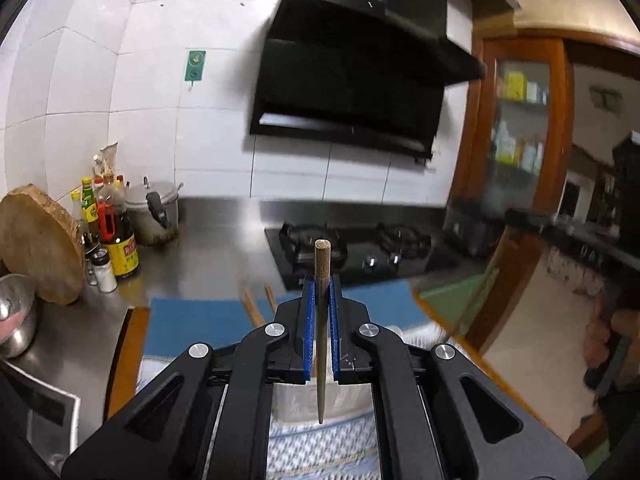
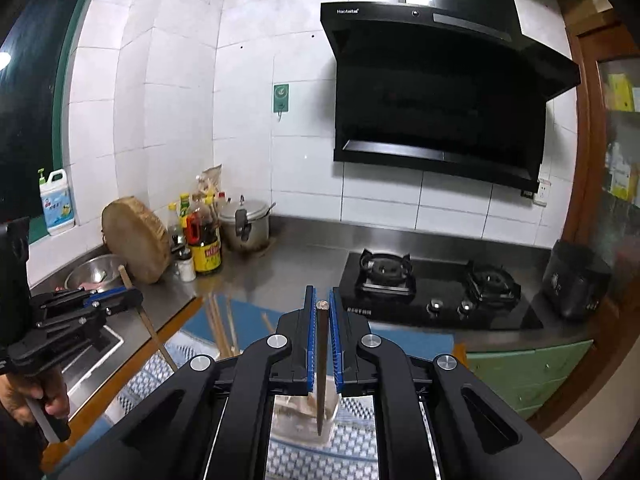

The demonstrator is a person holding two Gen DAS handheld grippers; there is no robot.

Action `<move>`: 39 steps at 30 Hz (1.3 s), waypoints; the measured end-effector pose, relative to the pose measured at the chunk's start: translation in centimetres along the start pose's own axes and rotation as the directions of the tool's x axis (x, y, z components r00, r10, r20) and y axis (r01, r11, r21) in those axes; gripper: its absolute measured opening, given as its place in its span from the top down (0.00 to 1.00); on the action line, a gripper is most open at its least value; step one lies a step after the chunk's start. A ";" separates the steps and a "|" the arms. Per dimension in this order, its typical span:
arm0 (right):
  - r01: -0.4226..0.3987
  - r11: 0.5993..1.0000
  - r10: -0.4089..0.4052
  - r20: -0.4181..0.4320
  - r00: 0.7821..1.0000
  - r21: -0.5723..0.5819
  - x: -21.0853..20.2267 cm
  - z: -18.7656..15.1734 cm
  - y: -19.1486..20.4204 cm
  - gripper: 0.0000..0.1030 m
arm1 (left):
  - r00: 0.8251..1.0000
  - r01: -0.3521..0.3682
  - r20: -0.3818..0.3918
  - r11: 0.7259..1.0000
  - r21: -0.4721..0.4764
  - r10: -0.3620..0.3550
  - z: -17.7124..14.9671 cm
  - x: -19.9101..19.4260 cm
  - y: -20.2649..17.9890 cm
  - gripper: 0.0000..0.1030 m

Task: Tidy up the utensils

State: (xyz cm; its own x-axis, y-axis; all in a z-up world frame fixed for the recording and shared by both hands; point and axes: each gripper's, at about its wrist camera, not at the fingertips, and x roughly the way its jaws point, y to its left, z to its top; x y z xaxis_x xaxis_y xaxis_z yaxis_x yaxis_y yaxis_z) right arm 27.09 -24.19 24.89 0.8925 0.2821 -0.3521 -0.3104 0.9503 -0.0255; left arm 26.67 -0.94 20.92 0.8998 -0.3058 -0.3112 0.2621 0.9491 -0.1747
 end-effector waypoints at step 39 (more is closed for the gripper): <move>-0.017 1.000 0.017 -0.086 0.996 -0.007 3.3 -5.3 0.5 0.56 | 0.996 -0.082 0.033 0.997 -0.015 0.082 -4.9 2.2 2.5 0.85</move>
State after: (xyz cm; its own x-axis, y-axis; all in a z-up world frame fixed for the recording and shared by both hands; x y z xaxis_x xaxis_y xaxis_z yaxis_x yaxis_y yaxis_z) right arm 28.13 -23.51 18.79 0.8558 0.2856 -0.4313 -0.3282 0.9443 -0.0259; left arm 27.62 0.38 15.21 0.9294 -0.2238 -0.2935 0.1823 0.9698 -0.1621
